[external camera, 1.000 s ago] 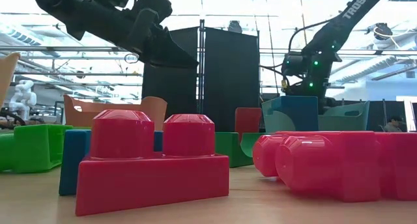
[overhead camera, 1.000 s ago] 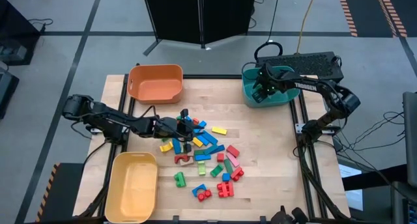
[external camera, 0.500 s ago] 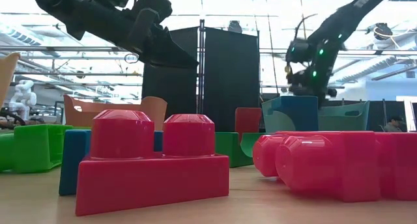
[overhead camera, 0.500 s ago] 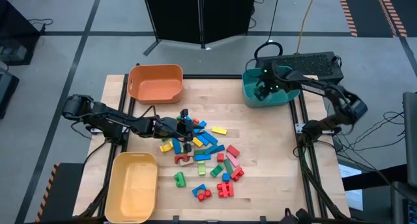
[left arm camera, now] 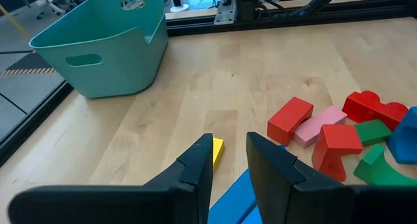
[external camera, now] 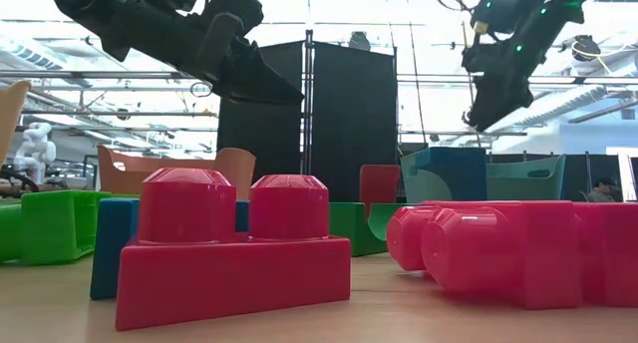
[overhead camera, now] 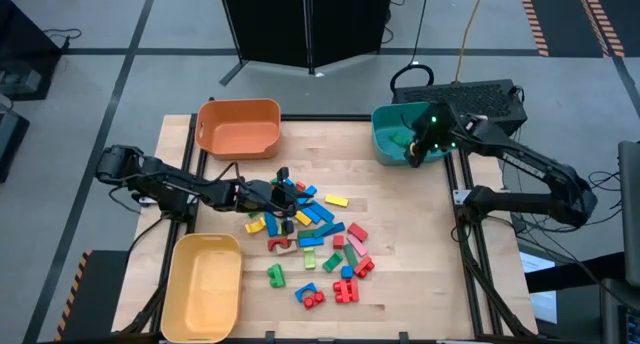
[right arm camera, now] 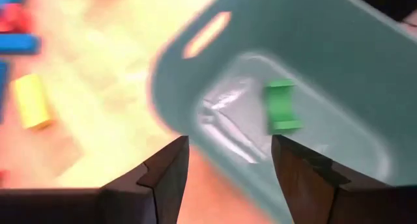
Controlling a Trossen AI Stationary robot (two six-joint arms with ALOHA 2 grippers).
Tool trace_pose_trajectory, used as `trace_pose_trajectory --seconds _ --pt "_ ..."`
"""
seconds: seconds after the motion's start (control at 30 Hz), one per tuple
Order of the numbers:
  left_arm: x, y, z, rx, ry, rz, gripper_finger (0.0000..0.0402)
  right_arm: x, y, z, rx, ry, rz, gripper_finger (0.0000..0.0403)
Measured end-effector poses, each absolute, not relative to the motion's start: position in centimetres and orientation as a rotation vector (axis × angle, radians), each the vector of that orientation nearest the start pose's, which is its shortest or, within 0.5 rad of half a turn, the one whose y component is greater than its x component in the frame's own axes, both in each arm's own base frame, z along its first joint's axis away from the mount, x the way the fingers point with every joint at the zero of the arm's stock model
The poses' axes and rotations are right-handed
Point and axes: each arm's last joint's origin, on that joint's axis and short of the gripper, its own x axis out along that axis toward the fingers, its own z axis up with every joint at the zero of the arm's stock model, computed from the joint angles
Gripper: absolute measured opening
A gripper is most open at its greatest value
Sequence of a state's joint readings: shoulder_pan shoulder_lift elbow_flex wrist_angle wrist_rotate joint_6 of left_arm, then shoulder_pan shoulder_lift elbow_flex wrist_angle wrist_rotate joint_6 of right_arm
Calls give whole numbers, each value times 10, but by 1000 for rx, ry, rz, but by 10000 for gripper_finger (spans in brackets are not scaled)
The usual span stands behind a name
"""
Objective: Sort blocks by size
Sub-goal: Put the red arch block into the blue bin
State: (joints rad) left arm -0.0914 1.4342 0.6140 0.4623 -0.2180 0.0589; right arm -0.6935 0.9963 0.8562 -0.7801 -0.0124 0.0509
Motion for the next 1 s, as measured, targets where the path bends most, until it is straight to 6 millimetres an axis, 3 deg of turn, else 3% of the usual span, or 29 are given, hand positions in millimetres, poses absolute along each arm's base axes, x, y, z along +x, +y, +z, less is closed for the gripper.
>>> trace_pose_trajectory --seconds 0.47,0.83,1.0 --pt "285 -20 196 113 332 115 93 179 -47 271 405 860 -392 199" --pt "285 -20 195 120 338 114 93 205 2 250 394 842 -304 199" --pt "285 -20 196 139 333 111 93 228 27 231 334 870 -269 199"
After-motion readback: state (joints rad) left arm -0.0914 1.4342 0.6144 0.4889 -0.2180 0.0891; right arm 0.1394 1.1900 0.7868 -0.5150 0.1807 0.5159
